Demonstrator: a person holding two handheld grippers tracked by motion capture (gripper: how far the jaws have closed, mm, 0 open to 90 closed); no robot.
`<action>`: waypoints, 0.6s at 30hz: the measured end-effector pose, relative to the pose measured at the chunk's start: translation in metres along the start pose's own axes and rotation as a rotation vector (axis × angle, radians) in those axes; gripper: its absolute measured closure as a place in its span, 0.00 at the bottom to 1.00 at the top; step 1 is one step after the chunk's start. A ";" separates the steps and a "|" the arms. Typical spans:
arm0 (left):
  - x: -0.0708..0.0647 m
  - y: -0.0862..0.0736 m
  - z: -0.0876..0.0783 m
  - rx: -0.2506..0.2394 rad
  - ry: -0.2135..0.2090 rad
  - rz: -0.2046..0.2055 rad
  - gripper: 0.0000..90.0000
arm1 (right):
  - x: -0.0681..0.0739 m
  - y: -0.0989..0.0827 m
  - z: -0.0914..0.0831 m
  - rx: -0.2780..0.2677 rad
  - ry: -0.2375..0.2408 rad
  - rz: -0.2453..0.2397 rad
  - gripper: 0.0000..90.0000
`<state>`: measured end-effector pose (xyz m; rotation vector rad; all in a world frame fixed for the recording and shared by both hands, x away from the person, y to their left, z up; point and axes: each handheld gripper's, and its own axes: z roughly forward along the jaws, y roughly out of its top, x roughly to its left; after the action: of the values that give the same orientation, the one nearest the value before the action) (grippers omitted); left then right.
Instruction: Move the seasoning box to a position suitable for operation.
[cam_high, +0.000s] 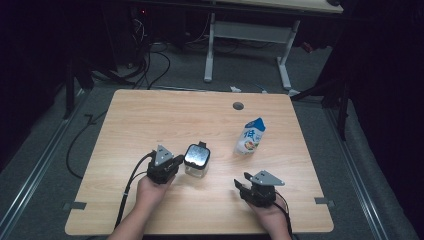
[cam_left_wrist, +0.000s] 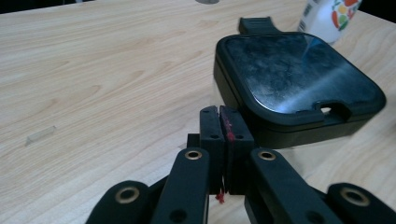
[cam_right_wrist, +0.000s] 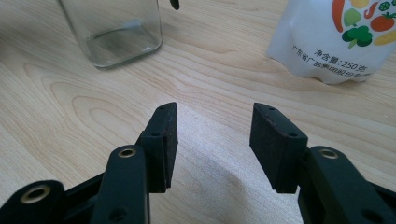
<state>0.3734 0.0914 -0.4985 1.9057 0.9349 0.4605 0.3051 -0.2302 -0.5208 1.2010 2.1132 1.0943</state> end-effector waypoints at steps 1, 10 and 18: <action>-0.002 0.000 -0.001 -0.002 -0.003 0.002 0.98 | 0.000 0.000 0.000 0.000 0.000 0.000 0.58; -0.021 -0.003 -0.008 -0.016 -0.027 0.002 0.96 | -0.001 0.000 -0.001 -0.005 -0.002 -0.004 0.57; -0.038 -0.007 -0.012 -0.032 -0.059 0.011 0.95 | -0.001 0.000 -0.001 -0.007 -0.002 -0.009 0.57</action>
<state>0.3380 0.0713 -0.4964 1.8863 0.8744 0.4207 0.3048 -0.2310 -0.5202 1.1876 2.1098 1.0952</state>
